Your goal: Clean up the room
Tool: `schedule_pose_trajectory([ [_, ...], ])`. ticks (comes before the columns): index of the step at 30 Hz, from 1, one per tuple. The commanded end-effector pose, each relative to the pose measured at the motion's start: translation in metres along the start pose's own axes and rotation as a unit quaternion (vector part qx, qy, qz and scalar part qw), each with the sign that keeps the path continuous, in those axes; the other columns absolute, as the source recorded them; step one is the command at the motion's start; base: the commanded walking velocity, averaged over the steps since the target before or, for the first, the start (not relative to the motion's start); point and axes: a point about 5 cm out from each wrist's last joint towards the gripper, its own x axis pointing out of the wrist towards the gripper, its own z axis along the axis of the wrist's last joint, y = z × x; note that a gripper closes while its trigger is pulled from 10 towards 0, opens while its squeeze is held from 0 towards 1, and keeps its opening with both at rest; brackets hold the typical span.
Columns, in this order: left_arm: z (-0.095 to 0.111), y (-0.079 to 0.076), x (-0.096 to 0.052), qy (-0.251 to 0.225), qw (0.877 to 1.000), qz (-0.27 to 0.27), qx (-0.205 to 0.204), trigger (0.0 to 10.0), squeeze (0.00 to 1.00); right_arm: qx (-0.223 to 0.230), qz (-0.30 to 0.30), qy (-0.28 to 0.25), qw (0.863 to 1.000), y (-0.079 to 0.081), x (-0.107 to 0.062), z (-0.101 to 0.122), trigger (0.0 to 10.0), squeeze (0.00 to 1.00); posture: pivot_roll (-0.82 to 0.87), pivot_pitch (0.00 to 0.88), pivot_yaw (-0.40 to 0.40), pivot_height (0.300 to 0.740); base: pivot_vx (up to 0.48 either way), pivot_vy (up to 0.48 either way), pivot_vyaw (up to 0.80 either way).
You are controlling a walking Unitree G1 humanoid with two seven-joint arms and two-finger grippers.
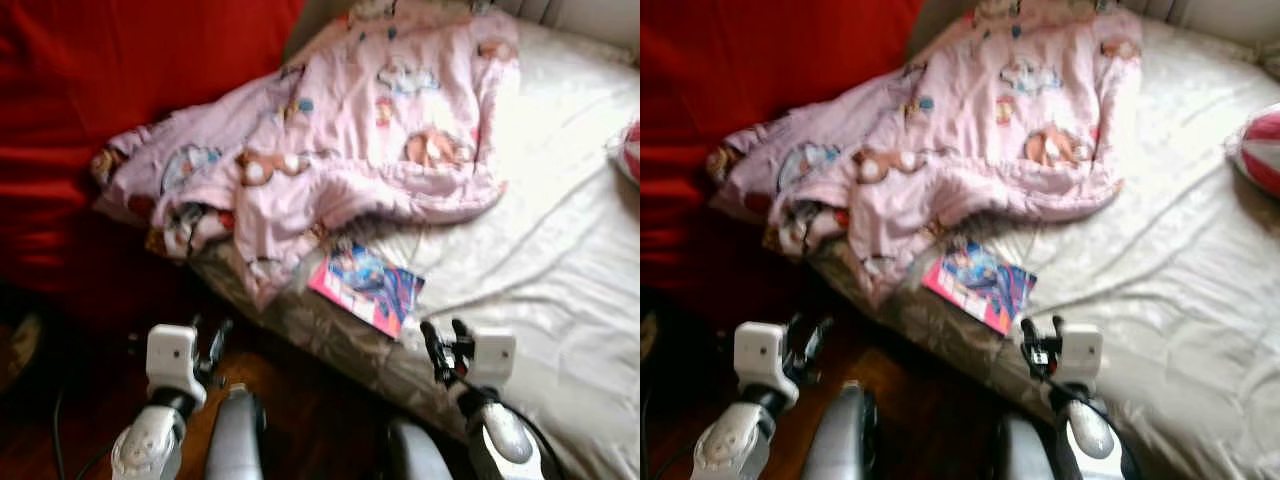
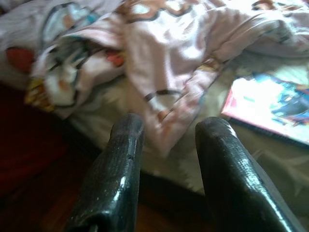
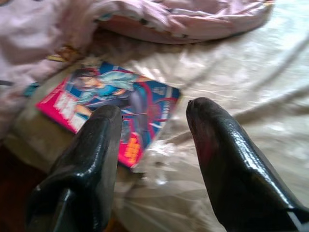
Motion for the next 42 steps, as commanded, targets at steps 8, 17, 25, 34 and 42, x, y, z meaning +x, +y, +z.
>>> schedule_pose_trajectory([
  [8, 0.001, -0.001, -0.001, 0.004, 1.000, -0.004, -0.007, 10.0, 0.00, 0.008, 0.002, 0.020, 1.000, -0.003, -0.009, -0.011, 10.0, 0.00, -0.04, 0.262, -0.067, 0.601, 0.000, 0.000, 0.00],
  [17, -0.001, -0.002, 0.001, 0.007, 1.000, -0.005, -0.009, 10.0, 0.00, 0.009, 0.022, 0.033, 0.999, 0.001, -0.011, -0.016, 10.0, 0.00, -0.05, 0.265, -0.063, 0.601, 0.000, 0.000, 0.00],
  [25, -0.002, -0.001, 0.003, 0.010, 1.000, -0.007, -0.010, 10.0, 0.00, -0.002, 0.045, 0.040, 0.998, 0.007, -0.009, -0.015, 10.0, 0.00, -0.05, 0.269, -0.061, 0.601, 0.000, 0.000, 0.00],
  [34, -0.003, 0.001, 0.002, 0.014, 1.000, -0.003, -0.004, 10.0, 0.00, -0.017, 0.076, 0.049, 0.996, 0.015, -0.011, -0.020, 10.0, 0.00, -0.04, 0.272, -0.058, 0.601, 0.085, 0.000, 0.50],
  [42, -0.004, 0.002, 0.003, 0.017, 1.000, -0.004, 0.001, 10.0, 0.00, -0.016, 0.064, 0.061, 0.996, 0.015, -0.008, -0.025, 10.0, 0.00, -0.04, 0.267, -0.051, 0.601, 0.257, 0.000, 0.00],
])
